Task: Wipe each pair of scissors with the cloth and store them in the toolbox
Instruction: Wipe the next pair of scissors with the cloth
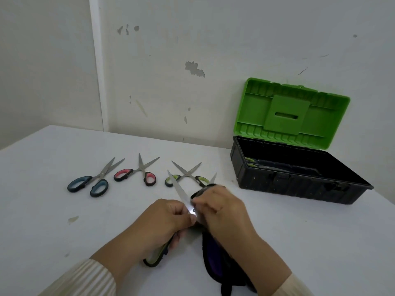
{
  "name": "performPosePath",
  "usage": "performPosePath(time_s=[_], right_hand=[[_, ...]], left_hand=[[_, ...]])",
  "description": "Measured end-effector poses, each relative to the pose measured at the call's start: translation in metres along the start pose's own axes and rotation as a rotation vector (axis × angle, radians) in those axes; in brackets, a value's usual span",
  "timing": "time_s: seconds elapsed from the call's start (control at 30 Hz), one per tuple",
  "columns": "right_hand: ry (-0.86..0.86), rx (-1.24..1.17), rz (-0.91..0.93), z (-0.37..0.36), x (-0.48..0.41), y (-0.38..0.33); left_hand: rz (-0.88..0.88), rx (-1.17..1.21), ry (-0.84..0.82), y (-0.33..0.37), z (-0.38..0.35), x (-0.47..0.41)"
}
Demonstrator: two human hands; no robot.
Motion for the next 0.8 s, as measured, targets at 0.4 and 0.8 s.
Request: performPosePath(time_s=[0.4, 0.8], right_hand=[[0.073, 0.067, -0.030, 0.005, 0.004, -0.002], [0.421, -0.149, -0.188, 0.050, 0.006, 0.025]], left_hand=[[-0.006, -0.006, -0.023, 0.002, -0.001, 0.003], [0.024, -0.021, -0.022, 0.004, -0.003, 0.004]])
Point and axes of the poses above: each hand's wrist, its own x-axis away from the middle knuckle, its own z-axis out of the back of the hand, y = z × x, the point moved 4 cm from there along -x, towards the middle knuckle, and after that the axes turned 3 degrees about -x, right-handed, at the moved point
